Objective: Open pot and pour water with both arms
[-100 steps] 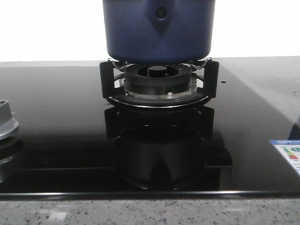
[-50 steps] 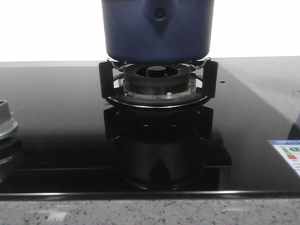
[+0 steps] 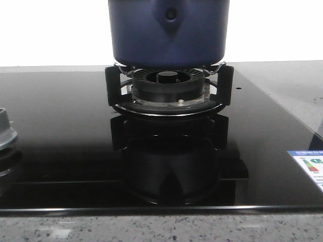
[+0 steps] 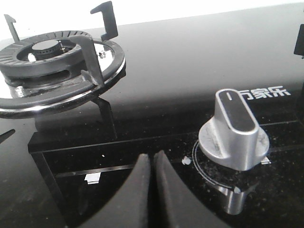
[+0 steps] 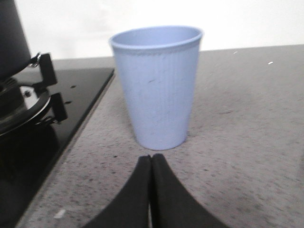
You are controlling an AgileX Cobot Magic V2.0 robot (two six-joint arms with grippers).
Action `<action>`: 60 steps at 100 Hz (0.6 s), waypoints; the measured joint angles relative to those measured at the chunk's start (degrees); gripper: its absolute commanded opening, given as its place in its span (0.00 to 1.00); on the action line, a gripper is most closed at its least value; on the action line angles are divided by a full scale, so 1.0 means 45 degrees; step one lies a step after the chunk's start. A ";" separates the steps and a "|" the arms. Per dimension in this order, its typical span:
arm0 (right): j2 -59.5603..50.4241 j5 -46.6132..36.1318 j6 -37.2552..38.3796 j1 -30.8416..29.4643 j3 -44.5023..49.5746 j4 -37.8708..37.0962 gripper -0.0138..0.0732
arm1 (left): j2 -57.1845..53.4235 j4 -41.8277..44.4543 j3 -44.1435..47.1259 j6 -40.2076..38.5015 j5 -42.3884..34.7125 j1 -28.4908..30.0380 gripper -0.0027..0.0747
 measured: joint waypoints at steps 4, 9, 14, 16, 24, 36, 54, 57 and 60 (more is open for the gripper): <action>-0.0407 0.0501 -0.0018 -0.0166 0.0000 -0.0003 0.08 | 0.0000 0.0000 0.0000 0.0000 0.0000 0.0000 0.01; -0.0864 0.1191 -0.0031 -0.0361 0.0000 -0.0003 0.08 | 0.0000 0.0000 0.0000 0.0000 0.0000 0.0000 0.01; -0.1245 0.1913 -0.0064 -0.0508 0.0000 0.0023 0.08 | 0.0000 0.0000 0.0000 0.0000 0.0000 0.0000 0.01; -0.1337 0.2198 -0.0064 -0.0512 0.0000 0.0023 0.08 | 0.0000 0.0000 0.0000 0.0000 0.0000 0.0000 0.01; -0.1451 0.3168 -0.0064 -0.0569 0.0000 0.0042 0.08 | 0.0000 0.0000 0.0000 0.0000 0.0000 0.0000 0.01; -0.1463 0.3714 -0.0064 -0.0569 -0.0024 0.0066 0.08 | 0.0000 0.0000 0.0000 0.0000 0.0018 0.0000 0.01; -0.1482 0.3848 -0.0185 -0.0569 -0.0046 0.0066 0.08 | 0.0000 0.0000 0.0000 0.0000 0.0018 0.0000 0.01; -0.1482 0.3848 -0.0206 -0.0569 -0.0046 0.0066 0.08 | 0.0000 0.0000 0.0000 0.0000 0.0018 0.0000 0.01; -0.1482 0.3848 -0.0206 -0.0569 -0.0046 0.0066 0.08 | 0.0000 0.0000 0.0000 0.0000 0.0018 0.0000 0.01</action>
